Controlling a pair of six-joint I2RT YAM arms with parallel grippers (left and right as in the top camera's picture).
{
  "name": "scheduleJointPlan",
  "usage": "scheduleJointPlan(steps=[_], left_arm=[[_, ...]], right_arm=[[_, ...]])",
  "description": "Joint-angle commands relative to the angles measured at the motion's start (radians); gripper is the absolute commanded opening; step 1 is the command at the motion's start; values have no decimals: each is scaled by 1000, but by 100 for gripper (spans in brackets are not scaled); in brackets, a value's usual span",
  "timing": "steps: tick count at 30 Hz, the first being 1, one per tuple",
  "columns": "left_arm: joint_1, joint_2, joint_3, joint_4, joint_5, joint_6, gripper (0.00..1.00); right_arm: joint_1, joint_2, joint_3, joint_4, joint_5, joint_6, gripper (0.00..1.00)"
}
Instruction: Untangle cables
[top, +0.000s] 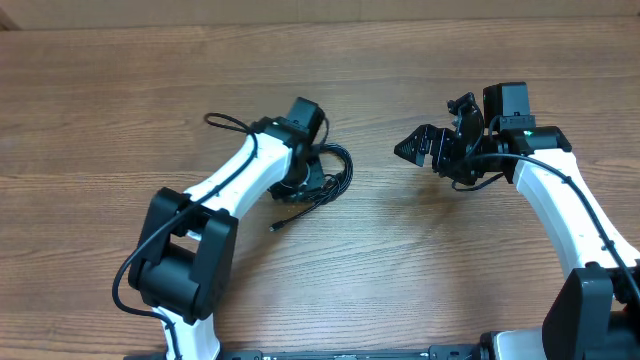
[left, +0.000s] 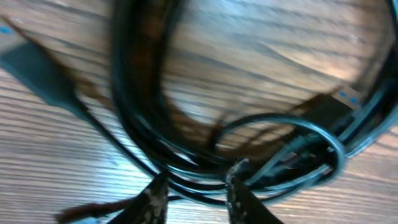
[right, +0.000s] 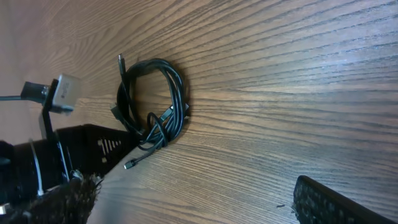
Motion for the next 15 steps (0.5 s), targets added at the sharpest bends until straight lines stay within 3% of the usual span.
scheduleJointPlan(steps=[1, 9, 15], left_arm=[[-41, -10, -6, 26, 6, -45, 26], [-84, -10, -6, 59, 6, -29, 18], [-76, -10, 9, 96, 9, 230, 24]], right_arm=[[5, 1, 21, 6, 3, 0, 100], [5, 1, 21, 6, 3, 0, 100], [5, 1, 21, 6, 3, 0, 100]])
